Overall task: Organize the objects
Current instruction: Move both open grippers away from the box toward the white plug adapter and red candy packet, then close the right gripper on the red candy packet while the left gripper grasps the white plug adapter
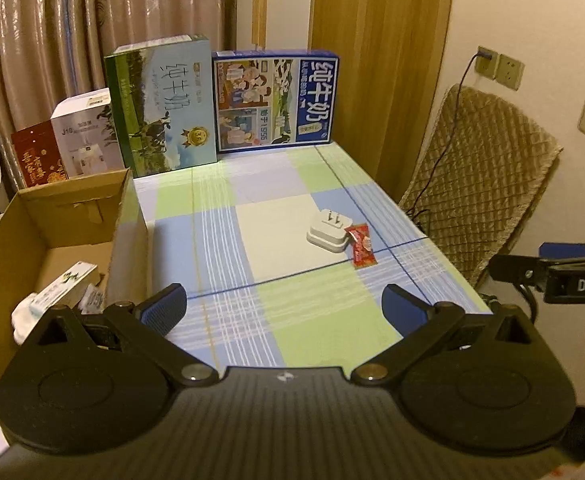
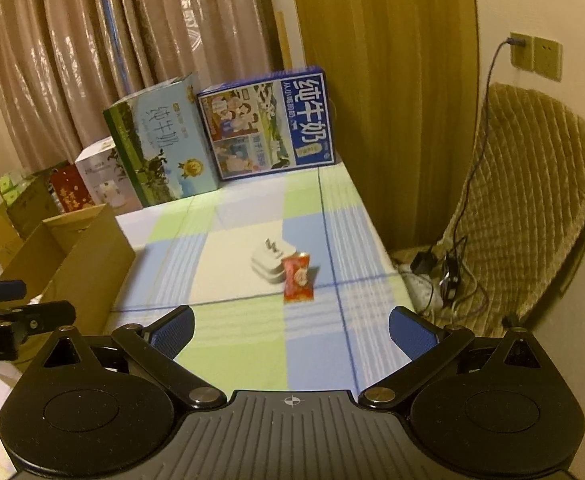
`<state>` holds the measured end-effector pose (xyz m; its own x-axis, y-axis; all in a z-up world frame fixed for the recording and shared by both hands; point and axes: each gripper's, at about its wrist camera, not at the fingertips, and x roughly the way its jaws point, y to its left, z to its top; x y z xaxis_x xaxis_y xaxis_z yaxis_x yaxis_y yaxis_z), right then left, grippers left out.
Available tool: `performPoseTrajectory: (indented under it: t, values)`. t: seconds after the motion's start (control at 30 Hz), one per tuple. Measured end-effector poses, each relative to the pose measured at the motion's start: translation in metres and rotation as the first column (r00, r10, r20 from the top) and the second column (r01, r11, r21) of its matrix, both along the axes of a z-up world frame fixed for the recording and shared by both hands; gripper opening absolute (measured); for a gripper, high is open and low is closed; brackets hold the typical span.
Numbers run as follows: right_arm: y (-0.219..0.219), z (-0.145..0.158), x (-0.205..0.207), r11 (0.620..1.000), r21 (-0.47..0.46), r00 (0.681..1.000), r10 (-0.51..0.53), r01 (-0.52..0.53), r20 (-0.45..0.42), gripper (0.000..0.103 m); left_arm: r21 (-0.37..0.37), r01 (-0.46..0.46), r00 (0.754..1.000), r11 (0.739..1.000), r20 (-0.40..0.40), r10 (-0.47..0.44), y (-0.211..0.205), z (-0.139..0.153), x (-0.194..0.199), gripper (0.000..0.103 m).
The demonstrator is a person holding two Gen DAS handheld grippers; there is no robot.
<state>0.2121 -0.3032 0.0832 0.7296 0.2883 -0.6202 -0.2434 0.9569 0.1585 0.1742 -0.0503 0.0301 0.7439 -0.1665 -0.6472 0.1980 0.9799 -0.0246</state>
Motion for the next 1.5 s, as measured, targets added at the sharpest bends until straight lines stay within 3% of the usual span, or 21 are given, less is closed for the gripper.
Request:
performPoseTrajectory:
  t: [0.13,0.37,0.63,0.87,1.03,1.13,1.23,1.5]
  values:
    - [-0.001,-0.013,0.030,0.999,-0.018,1.000,0.030,-0.030,-0.005,0.100,0.017,-0.002,1.000,1.000,-0.018,0.003,-0.010,-0.013,0.035,0.102]
    - [0.006,-0.055,0.083,0.995,-0.044,0.994,0.083,-0.086,-0.064,0.075,0.064,0.027,0.999,0.998,-0.041,-0.024,-0.030,-0.044,0.089,0.102]
    - [0.029,-0.109,0.131,0.986,-0.040,0.983,0.156,-0.160,-0.093,0.058,0.088,0.052,0.997,0.995,-0.070,-0.046,-0.043,-0.080,0.139,0.102]
    - [0.039,-0.143,0.163,0.992,-0.019,0.987,0.126,-0.128,-0.099,0.045,0.099,0.063,0.995,0.993,-0.089,-0.054,-0.048,-0.100,0.165,0.102]
    - [0.045,-0.153,0.179,0.991,-0.024,0.987,0.126,-0.129,-0.101,0.042,0.101,0.063,0.994,0.993,-0.096,-0.053,-0.049,-0.111,0.179,0.102]
    - [0.049,-0.161,0.184,0.990,-0.053,0.986,0.127,-0.133,-0.105,0.031,0.095,0.060,0.993,0.994,-0.103,-0.050,-0.049,-0.117,0.187,0.102]
    - [0.047,-0.161,0.185,0.990,-0.062,0.989,0.119,-0.125,-0.091,0.027,0.092,0.068,0.992,0.993,-0.113,-0.058,-0.053,-0.124,0.191,0.102]
    - [0.020,-0.150,0.192,0.996,-0.061,0.996,0.053,-0.058,-0.070,0.026,0.040,0.121,0.988,0.992,-0.100,-0.117,-0.074,-0.145,0.211,0.102]
